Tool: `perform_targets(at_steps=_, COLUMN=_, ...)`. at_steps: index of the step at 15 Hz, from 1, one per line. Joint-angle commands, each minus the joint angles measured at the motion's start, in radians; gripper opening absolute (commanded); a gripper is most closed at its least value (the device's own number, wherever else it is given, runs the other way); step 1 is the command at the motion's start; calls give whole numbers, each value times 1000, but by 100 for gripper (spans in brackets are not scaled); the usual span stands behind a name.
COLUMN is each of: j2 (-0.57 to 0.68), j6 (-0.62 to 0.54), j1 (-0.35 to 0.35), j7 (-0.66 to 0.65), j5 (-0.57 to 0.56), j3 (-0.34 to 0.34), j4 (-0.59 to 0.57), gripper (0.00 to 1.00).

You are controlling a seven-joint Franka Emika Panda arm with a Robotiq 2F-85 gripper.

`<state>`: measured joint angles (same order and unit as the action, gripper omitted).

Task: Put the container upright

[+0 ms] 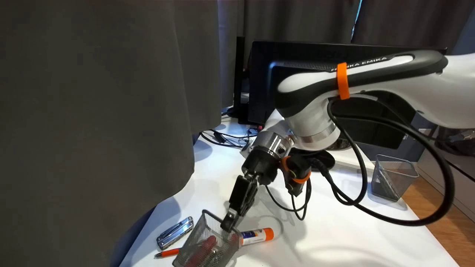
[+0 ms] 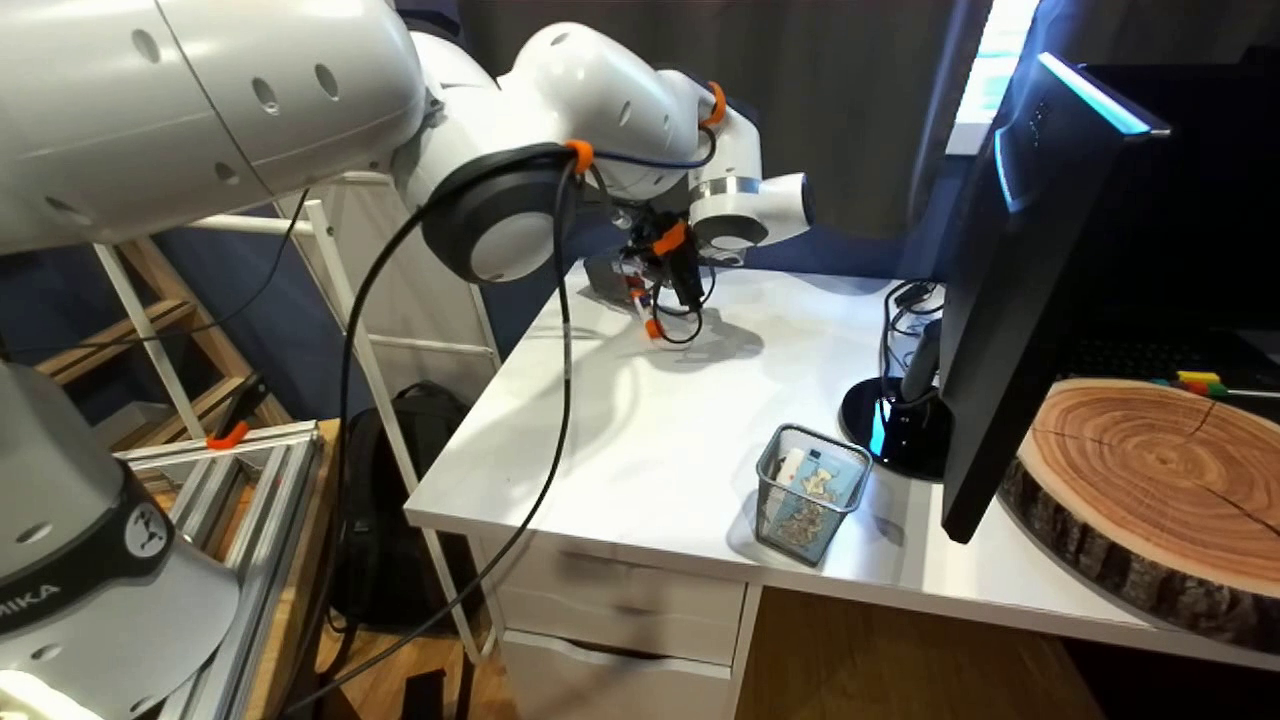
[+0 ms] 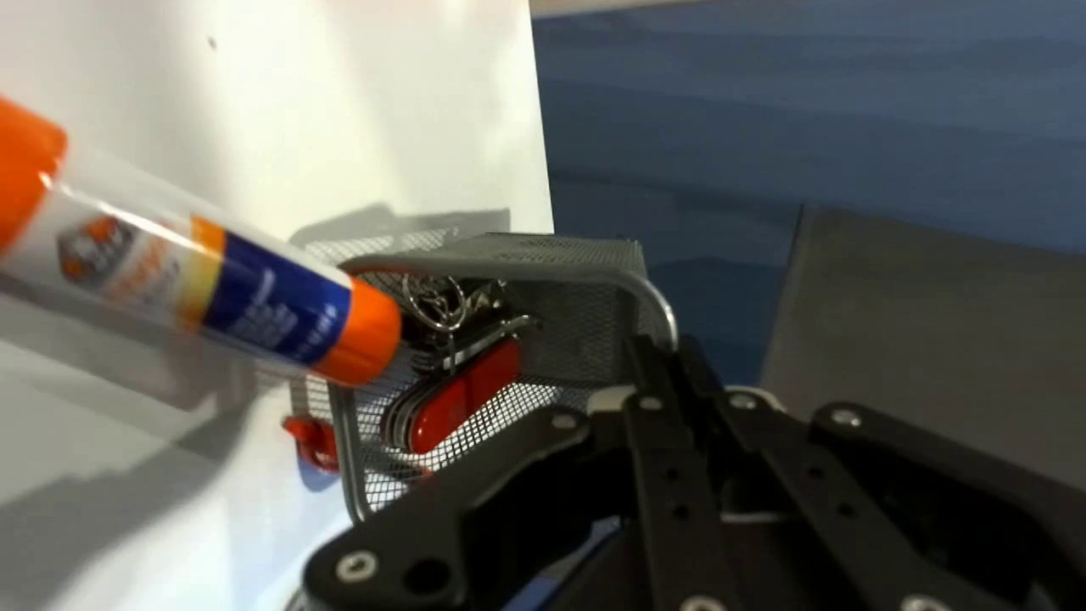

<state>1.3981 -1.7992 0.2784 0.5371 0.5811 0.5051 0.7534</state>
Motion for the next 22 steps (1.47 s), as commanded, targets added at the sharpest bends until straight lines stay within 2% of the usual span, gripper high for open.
perform_targets(at_steps=1, j2=-155, j6=-61, j1=2, j7=-2, j5=-15, j3=-7, j4=69, gripper=2)
perform_targets(at_steps=3, j2=-219, j6=-47, j1=2, j7=-34, j5=-35, j3=-27, j4=86, gripper=2)
perform_targets(at_steps=6, j2=-312, j6=-20, j1=5, j7=-100, j5=-120, j3=-98, j4=149, gripper=2)
perform_targets(at_steps=12, j2=-521, j6=-76, j1=-10, j7=-148, j5=-256, j3=-249, j4=424, gripper=2)
perform_targets(at_steps=19, j2=-742, j6=-137, j1=51, j7=-253, j5=-432, j3=-420, j4=721, gripper=2)
perform_targets(at_steps=20, j2=-760, j6=-164, j1=31, j7=-301, j5=-492, j3=-391, j4=761, gripper=2)
perform_targets(at_steps=22, j2=-809, j6=-228, j1=37, j7=-385, j5=-559, j3=-403, j4=856, gripper=2)
